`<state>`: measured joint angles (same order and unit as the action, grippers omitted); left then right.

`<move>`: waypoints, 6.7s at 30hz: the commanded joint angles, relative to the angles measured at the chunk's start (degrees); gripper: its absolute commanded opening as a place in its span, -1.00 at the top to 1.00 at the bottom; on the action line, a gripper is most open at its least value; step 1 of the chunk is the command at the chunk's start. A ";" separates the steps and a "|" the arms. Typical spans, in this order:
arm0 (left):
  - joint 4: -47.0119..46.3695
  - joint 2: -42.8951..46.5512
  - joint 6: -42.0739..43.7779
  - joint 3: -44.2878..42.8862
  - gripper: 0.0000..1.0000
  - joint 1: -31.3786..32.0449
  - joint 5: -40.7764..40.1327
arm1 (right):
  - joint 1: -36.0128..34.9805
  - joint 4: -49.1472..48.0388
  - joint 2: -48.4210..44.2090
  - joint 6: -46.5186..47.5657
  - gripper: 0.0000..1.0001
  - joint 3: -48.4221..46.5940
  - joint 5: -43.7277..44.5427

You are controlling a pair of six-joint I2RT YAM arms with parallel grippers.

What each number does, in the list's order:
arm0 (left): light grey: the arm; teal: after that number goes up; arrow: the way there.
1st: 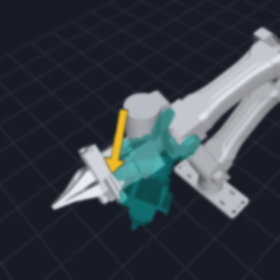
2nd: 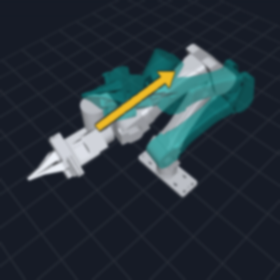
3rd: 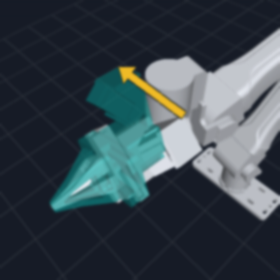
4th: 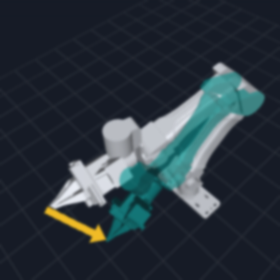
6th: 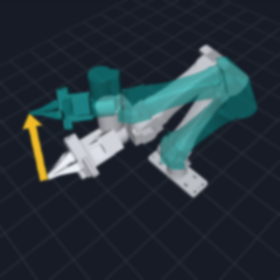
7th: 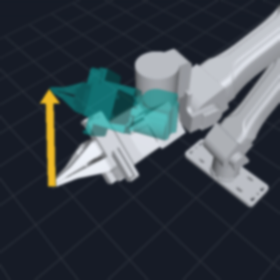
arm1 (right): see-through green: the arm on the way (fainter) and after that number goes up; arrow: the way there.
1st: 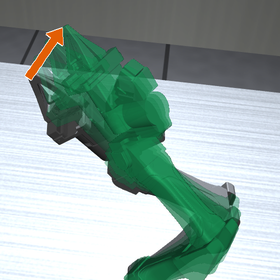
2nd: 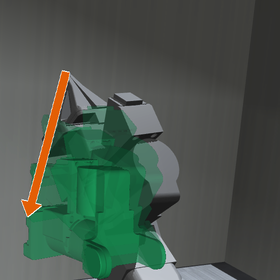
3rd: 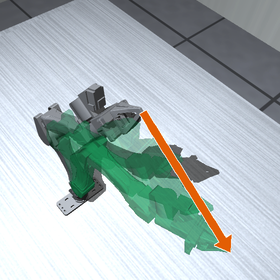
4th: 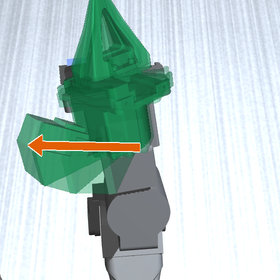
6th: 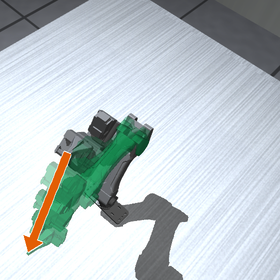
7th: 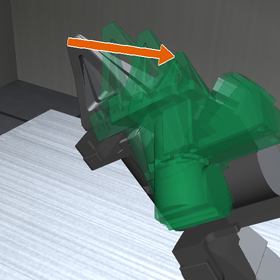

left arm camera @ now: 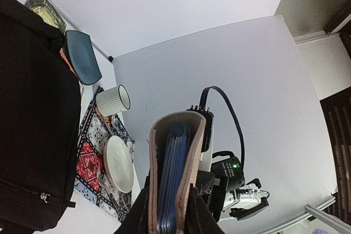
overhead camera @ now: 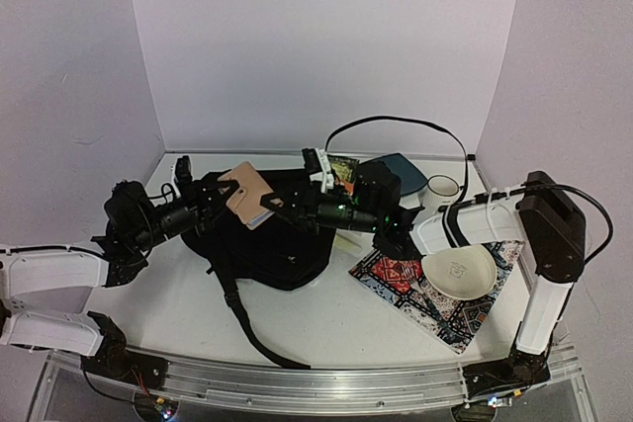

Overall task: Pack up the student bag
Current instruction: Pass from the right arm to the left, then pick up the pocket on the back of the student bag, then place the card case in the lower front pocket of the bag.

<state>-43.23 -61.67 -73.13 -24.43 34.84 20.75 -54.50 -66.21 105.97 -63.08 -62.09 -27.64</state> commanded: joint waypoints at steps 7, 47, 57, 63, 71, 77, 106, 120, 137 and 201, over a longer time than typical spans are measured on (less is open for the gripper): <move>0.41 2.77 2.58 6.12 1.00 -3.18 -6.40 | 0.98 25.02 -0.18 23.46 0.12 -7.44 5.00; 16.37 -4.25 3.96 11.33 1.00 -5.46 -7.75 | -6.04 82.75 24.74 67.48 -0.32 -42.79 46.16; 17.96 -4.62 3.96 12.37 1.00 -5.47 -7.32 | -7.89 84.40 28.54 69.57 -0.14 -44.11 56.80; 18.43 -3.90 3.65 12.36 1.00 -5.48 -7.06 | -9.04 83.11 28.44 69.52 0.37 -43.97 61.50; 19.01 -0.72 2.67 11.62 1.00 -5.43 -6.27 | -9.64 77.87 24.54 69.71 1.00 -42.63 61.03; 19.65 3.68 1.06 10.52 1.00 -5.47 -5.90 | -9.62 75.45 21.18 68.17 1.00 -41.46 56.59; 19.06 -7.95 -6.18 1.76 1.00 -4.08 -0.65 | -9.48 61.36 13.52 52.05 1.00 -35.89 44.31; 15.10 -14.85 -8.84 -0.62 1.00 -4.02 4.59 | -9.40 54.29 9.77 49.29 1.00 -30.24 39.22; 11.72 -12.85 -10.57 0.65 1.00 -3.28 -5.09 | -9.52 50.76 7.81 47.01 1.00 -26.15 34.12; 16.37 -13.47 -5.87 -2.28 1.00 0.82 -15.60 | -10.45 45.20 11.77 42.07 1.00 -28.19 20.40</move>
<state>-25.51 -73.92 -80.28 -22.34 35.31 4.95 -64.05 -18.30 118.28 -21.28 -86.16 -3.01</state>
